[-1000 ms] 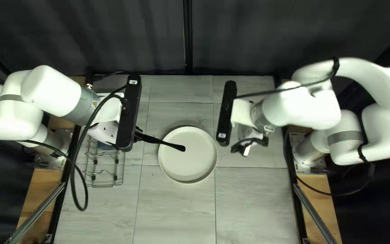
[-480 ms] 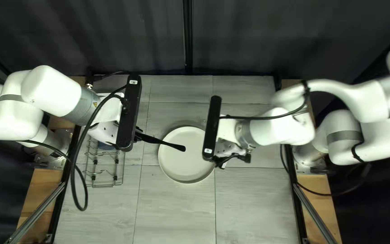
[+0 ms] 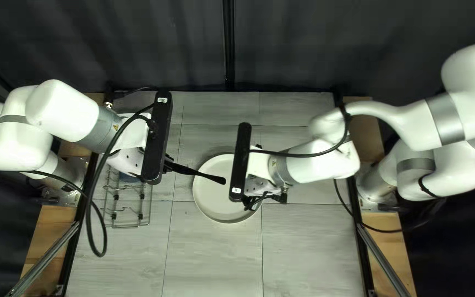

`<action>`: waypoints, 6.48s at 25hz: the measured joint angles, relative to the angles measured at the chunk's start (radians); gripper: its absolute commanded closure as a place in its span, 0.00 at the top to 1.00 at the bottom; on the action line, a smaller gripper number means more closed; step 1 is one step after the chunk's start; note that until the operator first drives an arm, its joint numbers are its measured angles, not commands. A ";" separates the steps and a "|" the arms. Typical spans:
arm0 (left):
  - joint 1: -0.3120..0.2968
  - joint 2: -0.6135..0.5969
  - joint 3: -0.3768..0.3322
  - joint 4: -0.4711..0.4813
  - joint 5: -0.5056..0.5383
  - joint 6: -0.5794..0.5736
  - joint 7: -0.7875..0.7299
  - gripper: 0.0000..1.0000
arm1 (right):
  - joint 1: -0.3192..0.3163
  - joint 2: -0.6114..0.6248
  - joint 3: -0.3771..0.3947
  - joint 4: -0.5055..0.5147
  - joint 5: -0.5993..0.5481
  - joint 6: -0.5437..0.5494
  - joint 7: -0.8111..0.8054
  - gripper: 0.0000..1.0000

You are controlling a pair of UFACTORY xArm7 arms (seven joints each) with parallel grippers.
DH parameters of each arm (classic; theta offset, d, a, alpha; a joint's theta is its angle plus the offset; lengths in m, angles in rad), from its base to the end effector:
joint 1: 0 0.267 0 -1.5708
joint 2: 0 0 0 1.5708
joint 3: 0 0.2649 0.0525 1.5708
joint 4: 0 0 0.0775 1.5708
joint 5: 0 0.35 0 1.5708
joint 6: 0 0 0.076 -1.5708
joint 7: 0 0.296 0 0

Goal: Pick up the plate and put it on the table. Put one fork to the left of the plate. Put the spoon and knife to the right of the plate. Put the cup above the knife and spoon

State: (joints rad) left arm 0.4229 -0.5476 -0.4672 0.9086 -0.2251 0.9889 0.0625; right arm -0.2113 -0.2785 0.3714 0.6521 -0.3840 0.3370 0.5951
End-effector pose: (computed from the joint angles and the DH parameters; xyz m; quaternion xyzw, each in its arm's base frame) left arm 0.4687 -0.0470 0.2978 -0.9777 0.0064 -0.2091 0.0191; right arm 0.5298 0.0596 0.1796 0.9486 -0.0433 0.3096 0.0496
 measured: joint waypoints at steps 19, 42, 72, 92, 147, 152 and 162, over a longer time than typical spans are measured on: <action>0.000 0.000 0.000 0.000 0.000 0.000 0.000 0.00 | -0.083 0.177 0.035 0.112 -0.190 -0.094 0.078 1.00; 0.000 0.000 0.000 0.000 0.000 0.000 0.000 1.00 | -0.091 0.184 0.034 0.112 -0.221 -0.084 0.083 0.00; 0.000 0.000 0.000 0.000 0.000 0.000 0.000 1.00 | 0.140 -0.156 -0.181 -0.145 0.346 0.582 -0.136 0.00; 0.000 0.000 0.000 0.000 0.000 0.000 0.000 1.00 | 0.052 -0.174 -0.161 -0.216 0.585 0.589 0.471 0.00; 0.000 0.000 0.000 0.000 0.000 0.000 0.000 1.00 | 0.039 -0.132 -0.043 -0.171 0.526 0.558 0.640 1.00; 0.000 0.000 0.000 0.000 0.000 0.000 0.000 1.00 | 0.059 -0.179 -0.058 -0.168 0.508 0.596 0.583 1.00; 0.000 0.000 0.000 0.000 0.000 0.000 0.000 1.00 | 0.144 -0.385 -0.134 -0.130 0.480 0.770 0.317 1.00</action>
State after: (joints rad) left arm 0.4229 -0.5476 -0.4672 0.9086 -0.2251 0.9890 0.0625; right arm -0.0669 -0.6637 0.2377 0.5220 0.0960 1.1074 0.9120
